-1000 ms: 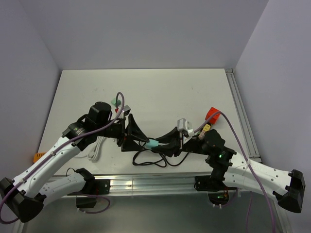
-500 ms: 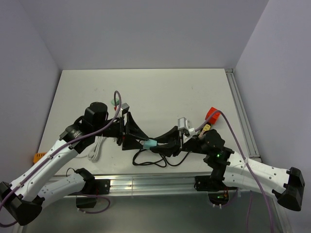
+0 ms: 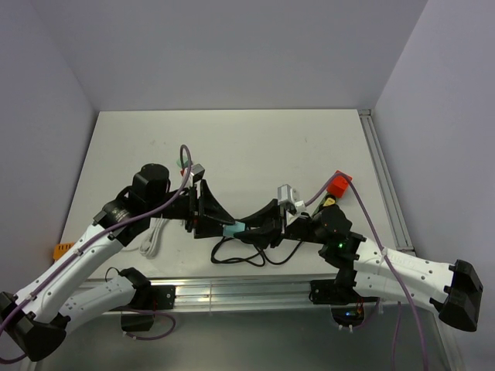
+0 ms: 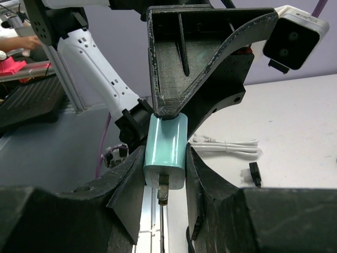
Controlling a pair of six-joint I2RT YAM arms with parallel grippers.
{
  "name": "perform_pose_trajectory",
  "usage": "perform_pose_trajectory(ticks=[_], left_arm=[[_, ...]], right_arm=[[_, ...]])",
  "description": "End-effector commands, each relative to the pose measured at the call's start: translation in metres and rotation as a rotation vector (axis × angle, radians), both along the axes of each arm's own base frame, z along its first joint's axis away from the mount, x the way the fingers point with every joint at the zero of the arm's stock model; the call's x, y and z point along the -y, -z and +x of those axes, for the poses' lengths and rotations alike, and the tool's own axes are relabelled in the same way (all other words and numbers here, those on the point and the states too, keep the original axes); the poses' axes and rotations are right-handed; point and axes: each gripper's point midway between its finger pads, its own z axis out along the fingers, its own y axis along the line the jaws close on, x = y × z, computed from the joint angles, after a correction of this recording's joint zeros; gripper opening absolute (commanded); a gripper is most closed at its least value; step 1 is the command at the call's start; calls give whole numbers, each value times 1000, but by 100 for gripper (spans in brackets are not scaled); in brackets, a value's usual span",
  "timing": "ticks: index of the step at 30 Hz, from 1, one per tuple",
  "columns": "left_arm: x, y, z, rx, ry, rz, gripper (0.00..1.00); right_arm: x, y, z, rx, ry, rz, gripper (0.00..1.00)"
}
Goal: Insert the plug
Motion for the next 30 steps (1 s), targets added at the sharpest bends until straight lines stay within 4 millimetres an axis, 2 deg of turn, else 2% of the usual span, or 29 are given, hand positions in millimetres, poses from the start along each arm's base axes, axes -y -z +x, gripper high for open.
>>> perform_pose_trajectory(ticks=[1,12,19,21,23,24,25,26,27,28,29,30], left_arm=[[-2,-16,-8,41,27,-57,62],[-3,-18,-11,47,30,-62,56],[-3,-16,-10,44,32,-55,48],[-4,-16,-10,45,29,-54,39],[-4,-13,-11,42,32,-44,2],[-4,-12,-11,41,31,-35,0],[-5,-10,-10,59,31,-27,0],[-6,-9,-10,63,27,-17,0],[-7,-5,-7,65,8,13,0],[-10,0,-5,111,9,40,0],[-12,4,-2,133,3,72,0],[-20,16,5,118,-40,179,0]], right_arm=[[0,-32,-4,44,-16,83,0],[-7,-35,-6,39,-46,90,0],[-11,-32,-7,41,-49,71,0],[-12,-30,-7,37,-50,61,0],[-14,-28,-4,16,-37,45,0],[-15,-26,1,-1,-14,37,5],[-15,-28,2,-8,-11,33,40],[-15,-23,4,-31,2,6,60],[-13,-25,5,-51,14,9,70],[-10,-24,13,-76,68,10,84],[-7,-17,17,-108,97,-13,86],[-2,-20,20,-133,123,-7,98]])
